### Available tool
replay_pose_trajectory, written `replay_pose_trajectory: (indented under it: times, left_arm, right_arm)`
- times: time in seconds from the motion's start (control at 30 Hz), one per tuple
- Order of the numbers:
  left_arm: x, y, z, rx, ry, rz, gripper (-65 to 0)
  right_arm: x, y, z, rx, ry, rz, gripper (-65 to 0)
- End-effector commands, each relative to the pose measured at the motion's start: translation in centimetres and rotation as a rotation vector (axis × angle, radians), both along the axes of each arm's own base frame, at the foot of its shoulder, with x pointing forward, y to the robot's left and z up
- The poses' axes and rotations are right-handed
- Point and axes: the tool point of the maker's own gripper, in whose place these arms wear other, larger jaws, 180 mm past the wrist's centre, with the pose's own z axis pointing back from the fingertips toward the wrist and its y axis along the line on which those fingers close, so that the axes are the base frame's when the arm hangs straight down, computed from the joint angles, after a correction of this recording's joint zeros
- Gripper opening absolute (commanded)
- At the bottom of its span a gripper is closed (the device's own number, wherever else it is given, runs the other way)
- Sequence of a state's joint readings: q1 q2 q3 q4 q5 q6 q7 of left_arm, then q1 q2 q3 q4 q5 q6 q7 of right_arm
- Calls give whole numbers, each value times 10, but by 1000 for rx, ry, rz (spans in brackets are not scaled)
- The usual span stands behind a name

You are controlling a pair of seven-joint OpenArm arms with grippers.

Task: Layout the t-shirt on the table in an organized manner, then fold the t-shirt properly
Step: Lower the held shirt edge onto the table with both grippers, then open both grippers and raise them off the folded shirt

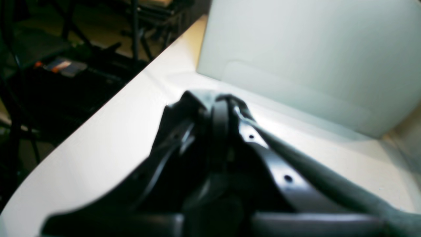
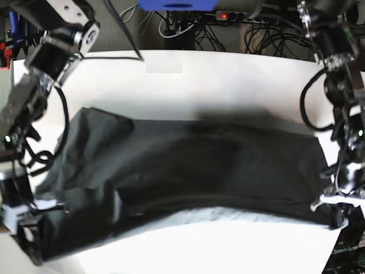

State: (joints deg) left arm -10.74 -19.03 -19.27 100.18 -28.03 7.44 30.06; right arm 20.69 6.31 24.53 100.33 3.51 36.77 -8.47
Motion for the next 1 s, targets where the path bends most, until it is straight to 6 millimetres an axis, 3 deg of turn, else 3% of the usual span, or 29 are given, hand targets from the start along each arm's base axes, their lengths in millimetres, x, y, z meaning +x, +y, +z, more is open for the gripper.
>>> replay_pose_trajectory:
  times: [0.0,0.07,0.23,0.43,0.6,0.7,0.83,0.87,0.97]
  left_arm:
    - [10,9,16,18,-44,29,-647]
    - [29,17,5,18,1,60,-647]
    - [74,11,-25,74,124,63,-647]
    - [110,16,-49,68,244,72,-646]
    - [120,28,-73,30,337,95,-629]
    - [119,33,-81,56,376,110,-487]
    - [119,31,-89,104,411,111,-176]
    - [120,23,-94,116,428,93,-132]
    - [117,8,-108,160,505,46,-138]
  right_arm:
    - [11,0,13,1,-34,7,-650]
    - [38,3,-4,12,32,19,-650]
    - [90,5,-45,66,190,46,-650]
    - [129,3,-84,91,352,54,-650]
    - [140,-10,-108,95,446,41,-627]
    - [140,-10,-129,57,511,30,-532]
    - [136,-12,-152,-18,587,13,-338]
    - [136,-12,-155,-35,597,9,-300]
    - [123,-10,-160,-65,597,42,-276]
